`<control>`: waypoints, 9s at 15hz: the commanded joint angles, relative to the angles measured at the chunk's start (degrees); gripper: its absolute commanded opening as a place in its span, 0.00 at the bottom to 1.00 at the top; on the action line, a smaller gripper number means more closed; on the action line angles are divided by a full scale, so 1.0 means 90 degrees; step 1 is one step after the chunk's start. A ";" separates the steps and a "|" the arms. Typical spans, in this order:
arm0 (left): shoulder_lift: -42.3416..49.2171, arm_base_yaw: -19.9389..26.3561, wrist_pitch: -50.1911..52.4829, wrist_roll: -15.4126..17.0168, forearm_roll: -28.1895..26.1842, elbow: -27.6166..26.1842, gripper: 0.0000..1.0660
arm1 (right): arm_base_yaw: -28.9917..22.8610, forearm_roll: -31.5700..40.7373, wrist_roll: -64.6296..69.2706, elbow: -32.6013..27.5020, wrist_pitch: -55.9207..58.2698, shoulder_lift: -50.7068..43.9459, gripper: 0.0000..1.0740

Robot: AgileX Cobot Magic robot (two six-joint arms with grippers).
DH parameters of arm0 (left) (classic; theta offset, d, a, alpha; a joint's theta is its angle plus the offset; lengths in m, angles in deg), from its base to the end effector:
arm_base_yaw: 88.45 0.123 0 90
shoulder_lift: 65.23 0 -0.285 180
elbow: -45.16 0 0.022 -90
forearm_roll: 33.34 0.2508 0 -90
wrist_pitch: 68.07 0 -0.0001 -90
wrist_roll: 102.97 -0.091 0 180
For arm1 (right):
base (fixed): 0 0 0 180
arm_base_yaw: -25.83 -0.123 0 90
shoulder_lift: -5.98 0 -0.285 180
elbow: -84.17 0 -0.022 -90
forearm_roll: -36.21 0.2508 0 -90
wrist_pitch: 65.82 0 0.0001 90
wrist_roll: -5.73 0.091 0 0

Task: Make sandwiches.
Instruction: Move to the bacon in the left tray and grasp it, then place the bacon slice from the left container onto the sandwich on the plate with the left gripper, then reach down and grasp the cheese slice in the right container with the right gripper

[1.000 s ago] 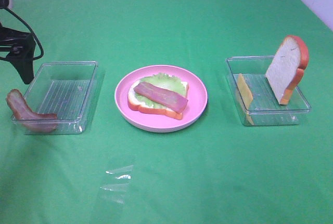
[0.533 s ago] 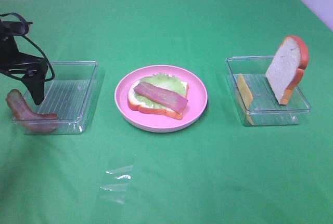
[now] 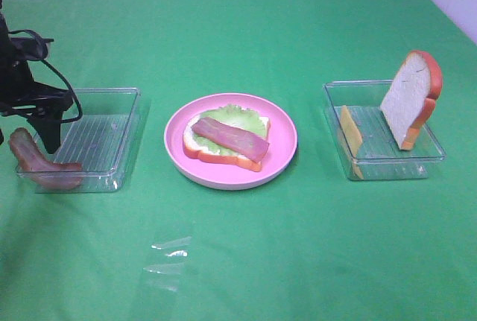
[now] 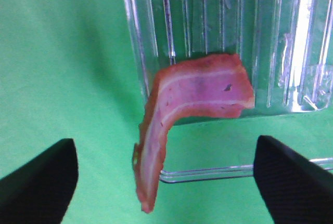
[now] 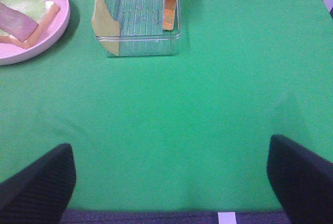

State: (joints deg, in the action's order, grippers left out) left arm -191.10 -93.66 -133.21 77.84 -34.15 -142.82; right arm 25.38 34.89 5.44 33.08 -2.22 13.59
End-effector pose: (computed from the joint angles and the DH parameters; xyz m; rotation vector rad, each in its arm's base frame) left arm 0.3923 -0.0369 0.1652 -0.1089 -3.0862 0.0152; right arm -0.0028 -0.0019 0.2611 -0.0126 2.1344 -0.0264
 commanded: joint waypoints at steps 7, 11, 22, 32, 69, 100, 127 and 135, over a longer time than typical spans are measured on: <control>-0.0006 0.0000 -0.0057 0.0013 -0.0045 0.0051 0.52 | 0.0000 -0.0006 -0.0038 -0.0019 -0.0019 -0.0146 0.89; -0.0006 0.0000 -0.0083 0.0006 -0.0057 0.0051 0.01 | 0.0000 -0.0006 -0.0038 -0.0019 -0.0019 -0.0146 0.89; 0.0968 -0.0006 -0.0509 -0.0299 -0.0904 -0.0337 0.00 | 0.0000 -0.0006 -0.0038 -0.0019 -0.0019 -0.0146 0.89; 0.1095 -0.1184 0.0229 -0.0325 -0.3209 -0.1821 0.00 | 0.0000 -0.0006 -0.0038 -0.0019 -0.0019 -0.0146 0.89; -0.1483 -0.2578 0.0490 0.0185 -0.1471 -0.2909 0.00 | 0.0000 0.0000 -0.0038 -0.0019 -0.0019 -0.0146 0.89; -0.0522 0.0777 -0.1133 -0.0089 -0.0134 -0.3431 0.94 | 0.0000 0.0006 -0.0038 -0.0019 -0.0019 -0.0146 0.89; 1.3210 0.0809 -0.0382 -0.0656 -0.0535 0.5182 0.94 | 0.0000 0.0006 -0.0038 -0.0019 -0.0019 -0.0146 0.89; 1.3254 0.0809 0.0395 -0.0465 -0.0637 0.6169 0.94 | 0.0000 0.0013 -0.0038 -0.0019 -0.0019 -0.0146 0.89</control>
State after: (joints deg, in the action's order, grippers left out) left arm -72.62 -86.22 -130.81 73.25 -39.59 -87.36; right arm 25.38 34.95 5.44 33.02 -2.22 13.59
